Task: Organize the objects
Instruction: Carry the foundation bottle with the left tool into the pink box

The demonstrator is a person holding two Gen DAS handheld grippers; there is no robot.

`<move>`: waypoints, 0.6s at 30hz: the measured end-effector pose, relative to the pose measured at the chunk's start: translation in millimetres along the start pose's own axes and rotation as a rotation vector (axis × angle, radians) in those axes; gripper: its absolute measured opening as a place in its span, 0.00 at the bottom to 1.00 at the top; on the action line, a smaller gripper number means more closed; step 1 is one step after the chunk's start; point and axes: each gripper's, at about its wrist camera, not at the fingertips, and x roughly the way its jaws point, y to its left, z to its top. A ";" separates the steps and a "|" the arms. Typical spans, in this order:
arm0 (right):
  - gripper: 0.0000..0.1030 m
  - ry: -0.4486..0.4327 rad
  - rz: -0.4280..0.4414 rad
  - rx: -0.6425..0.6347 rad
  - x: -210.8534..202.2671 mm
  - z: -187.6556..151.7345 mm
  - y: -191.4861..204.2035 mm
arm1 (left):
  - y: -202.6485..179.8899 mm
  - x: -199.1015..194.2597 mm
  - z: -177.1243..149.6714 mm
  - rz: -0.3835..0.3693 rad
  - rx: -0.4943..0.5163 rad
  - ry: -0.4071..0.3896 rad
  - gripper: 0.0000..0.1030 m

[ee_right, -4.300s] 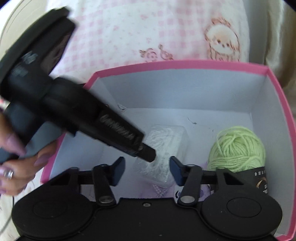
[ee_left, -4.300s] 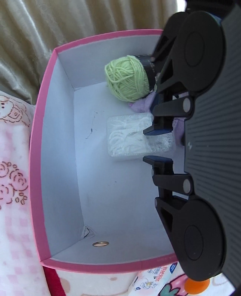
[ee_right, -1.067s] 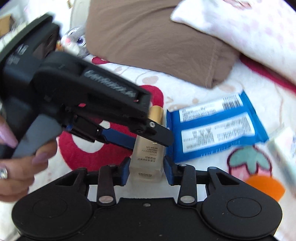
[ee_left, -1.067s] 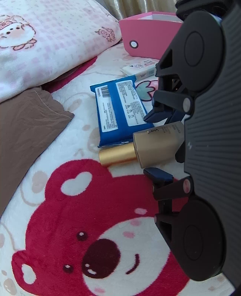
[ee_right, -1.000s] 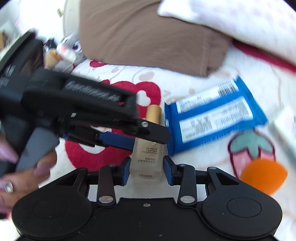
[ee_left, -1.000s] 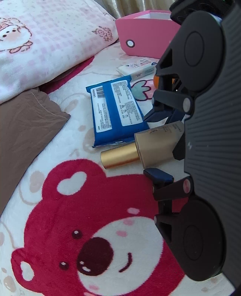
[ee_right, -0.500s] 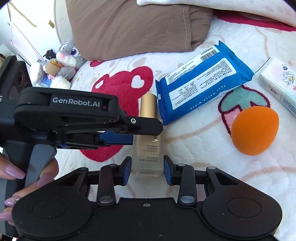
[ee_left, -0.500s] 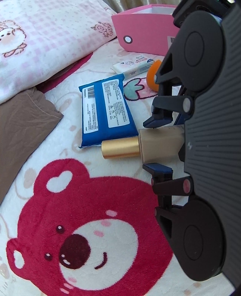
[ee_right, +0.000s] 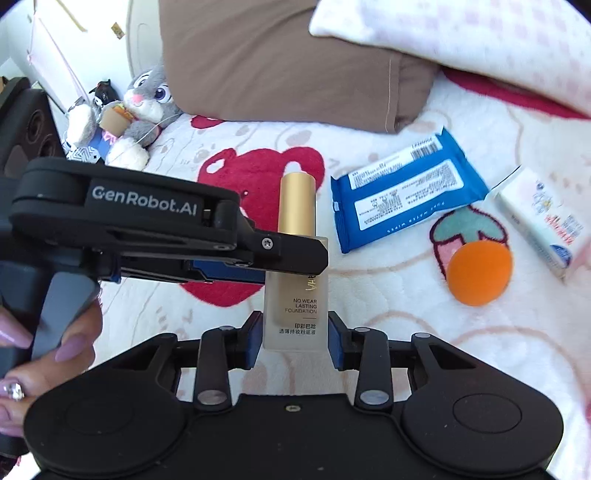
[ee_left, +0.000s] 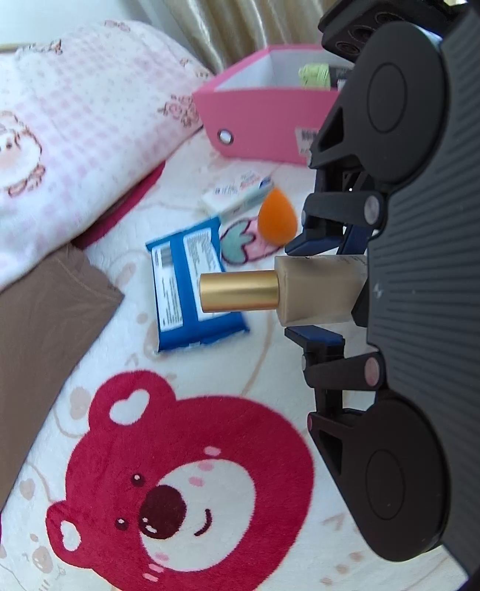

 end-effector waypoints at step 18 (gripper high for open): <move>0.40 -0.261 -0.151 0.026 -183.3 -10.9 5.2 | -178.1 -73.8 -9.7 -0.170 0.389 -0.015 0.36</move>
